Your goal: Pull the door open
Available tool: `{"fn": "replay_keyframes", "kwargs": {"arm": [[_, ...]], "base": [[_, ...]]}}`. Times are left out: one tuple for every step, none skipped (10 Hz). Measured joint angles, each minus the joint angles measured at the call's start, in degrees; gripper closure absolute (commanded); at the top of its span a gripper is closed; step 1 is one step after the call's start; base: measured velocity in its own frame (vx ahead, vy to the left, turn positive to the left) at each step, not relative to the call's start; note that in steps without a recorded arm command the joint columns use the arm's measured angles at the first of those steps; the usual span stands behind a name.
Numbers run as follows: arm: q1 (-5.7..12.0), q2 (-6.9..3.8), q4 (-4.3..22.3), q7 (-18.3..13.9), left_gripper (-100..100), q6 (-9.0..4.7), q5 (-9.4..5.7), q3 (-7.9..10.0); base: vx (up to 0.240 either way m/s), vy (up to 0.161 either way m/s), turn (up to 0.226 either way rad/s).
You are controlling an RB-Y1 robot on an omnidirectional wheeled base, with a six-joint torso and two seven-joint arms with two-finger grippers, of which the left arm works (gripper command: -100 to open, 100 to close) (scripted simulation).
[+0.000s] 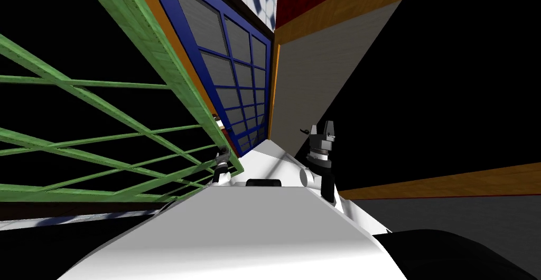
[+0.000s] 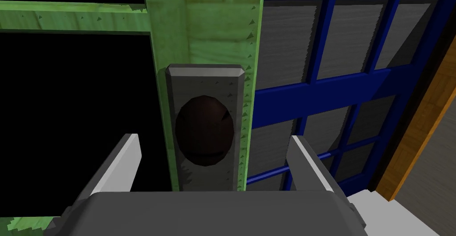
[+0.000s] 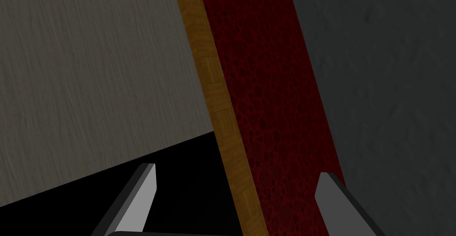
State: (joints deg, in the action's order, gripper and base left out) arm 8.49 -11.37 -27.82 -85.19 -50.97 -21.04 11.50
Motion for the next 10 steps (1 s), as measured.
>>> {"fn": "replay_keyframes", "kwargs": {"arm": [[-0.51,-0.87,-0.1,-0.8,-100,-0.09,-0.09,0.08],[-1.05,-1.56,-0.1,-1.6,-100,-0.16,-0.14,0.13],[-1.08,-1.63,-0.1,-1.8,100,-0.22,-0.15,0.14],[-1.09,-1.62,-0.1,-1.7,100,-0.21,-0.16,0.17],[-1.05,-1.64,-0.1,-1.7,100,-0.16,-0.15,0.16],[-1.04,-1.63,-0.1,-1.6,100,-0.1,-0.14,0.15],[-1.06,-1.6,-0.1,-1.6,100,-0.06,-0.12,0.12],[-1.08,-1.58,-0.1,-1.6,100,-0.04,-0.12,0.11],[-1.08,-1.57,-0.1,-1.6,100,-0.04,-0.12,0.11],[-0.85,-1.87,0.1,-2.1,100,-0.27,0.18,-0.31]], "base": [[0.163,0.034,-0.065],[0.077,0.021,-0.008],[-0.017,-0.002,0.02],[-0.033,-0.008,-0.007],[-0.02,-0.003,-0.01],[-0.008,-0.001,-0.002],[0.0,0.0,0.0],[0.0,0.0,0.0],[-0.128,0.029,-0.066],[-0.23,0.033,-0.104]]}}
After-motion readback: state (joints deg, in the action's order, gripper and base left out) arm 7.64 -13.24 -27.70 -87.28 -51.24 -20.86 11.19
